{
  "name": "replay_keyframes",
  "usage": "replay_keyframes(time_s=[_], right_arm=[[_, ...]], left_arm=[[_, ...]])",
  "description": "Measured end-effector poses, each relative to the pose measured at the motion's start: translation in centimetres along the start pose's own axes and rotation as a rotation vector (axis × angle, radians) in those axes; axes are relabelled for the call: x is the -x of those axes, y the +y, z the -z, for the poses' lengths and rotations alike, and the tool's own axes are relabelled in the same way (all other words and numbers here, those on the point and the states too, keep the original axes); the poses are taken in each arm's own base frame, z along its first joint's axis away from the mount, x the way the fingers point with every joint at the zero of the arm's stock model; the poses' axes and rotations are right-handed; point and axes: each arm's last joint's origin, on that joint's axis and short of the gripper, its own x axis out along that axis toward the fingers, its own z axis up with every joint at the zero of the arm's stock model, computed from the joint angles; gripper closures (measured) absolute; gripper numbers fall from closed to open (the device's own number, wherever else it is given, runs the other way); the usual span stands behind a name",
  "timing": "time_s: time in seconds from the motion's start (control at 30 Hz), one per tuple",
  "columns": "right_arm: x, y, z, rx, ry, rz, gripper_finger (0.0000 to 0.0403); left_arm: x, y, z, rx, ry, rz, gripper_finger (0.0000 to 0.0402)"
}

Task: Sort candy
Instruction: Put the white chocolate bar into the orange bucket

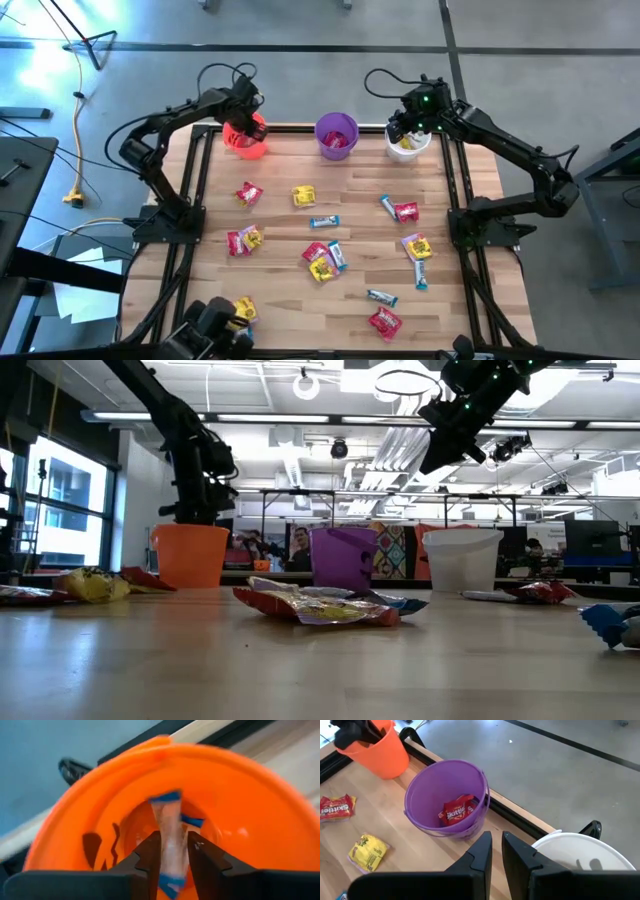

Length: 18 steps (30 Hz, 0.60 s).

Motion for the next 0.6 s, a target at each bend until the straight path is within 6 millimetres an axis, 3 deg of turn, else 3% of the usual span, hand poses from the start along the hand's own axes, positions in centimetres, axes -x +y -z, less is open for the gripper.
replay_keyframes(time_s=[0.13,0.33,0.6], right_arm=[[0.0,0.0,0.0,0.032,0.000,0.000,0.0364],[0.0,0.0,0.0,0.083,0.000,0.000,0.0364],[0.0,0.2,0.0,0.228,0.002,-0.074,0.0383]], left_arm=[[2.7,-1.4,0.1,-0.069,-0.085,0.014,0.0313],[8.5,-4.5,1.1,-0.136,-0.279,0.065,0.0330],[15.0,-11.2,5.7,-0.300,-0.395,0.283,0.0360]])
